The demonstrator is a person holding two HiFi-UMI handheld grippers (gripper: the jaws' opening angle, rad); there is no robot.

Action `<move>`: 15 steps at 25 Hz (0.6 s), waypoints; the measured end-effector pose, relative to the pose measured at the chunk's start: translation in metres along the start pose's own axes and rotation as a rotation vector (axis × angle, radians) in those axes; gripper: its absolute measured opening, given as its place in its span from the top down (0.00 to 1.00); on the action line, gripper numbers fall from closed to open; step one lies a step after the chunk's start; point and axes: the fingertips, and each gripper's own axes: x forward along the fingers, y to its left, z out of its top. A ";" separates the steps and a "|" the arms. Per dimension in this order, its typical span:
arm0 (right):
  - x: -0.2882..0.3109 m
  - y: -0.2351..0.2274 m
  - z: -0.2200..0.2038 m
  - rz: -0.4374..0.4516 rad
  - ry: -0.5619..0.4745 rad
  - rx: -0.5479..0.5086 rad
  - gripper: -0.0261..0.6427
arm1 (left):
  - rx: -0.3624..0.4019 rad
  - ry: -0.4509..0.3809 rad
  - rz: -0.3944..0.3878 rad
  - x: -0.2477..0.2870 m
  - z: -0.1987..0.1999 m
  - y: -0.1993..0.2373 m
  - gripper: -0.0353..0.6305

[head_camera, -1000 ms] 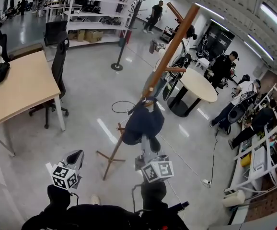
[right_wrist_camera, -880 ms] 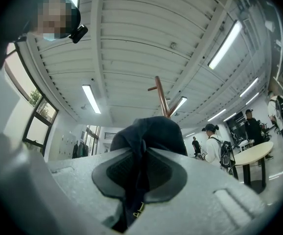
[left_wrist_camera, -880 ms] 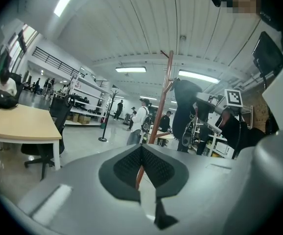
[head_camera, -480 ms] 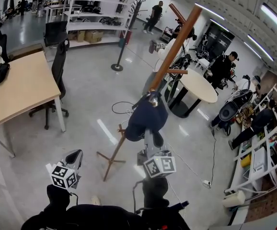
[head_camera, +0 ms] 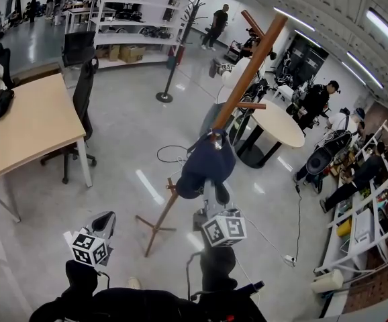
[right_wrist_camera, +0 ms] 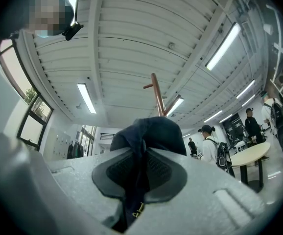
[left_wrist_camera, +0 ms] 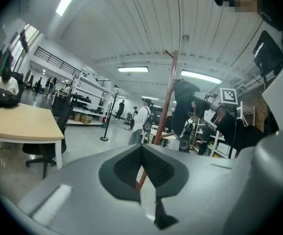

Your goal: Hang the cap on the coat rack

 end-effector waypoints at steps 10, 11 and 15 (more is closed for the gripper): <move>0.005 -0.007 -0.003 -0.016 0.003 0.012 0.91 | -0.001 0.003 0.001 0.006 0.001 0.004 0.94; 0.005 -0.008 -0.005 -0.016 0.004 0.009 0.91 | -0.002 0.004 -0.002 0.007 0.000 0.003 0.94; 0.007 -0.009 -0.009 -0.014 0.008 0.004 0.91 | -0.005 0.007 -0.003 0.011 -0.003 0.006 0.94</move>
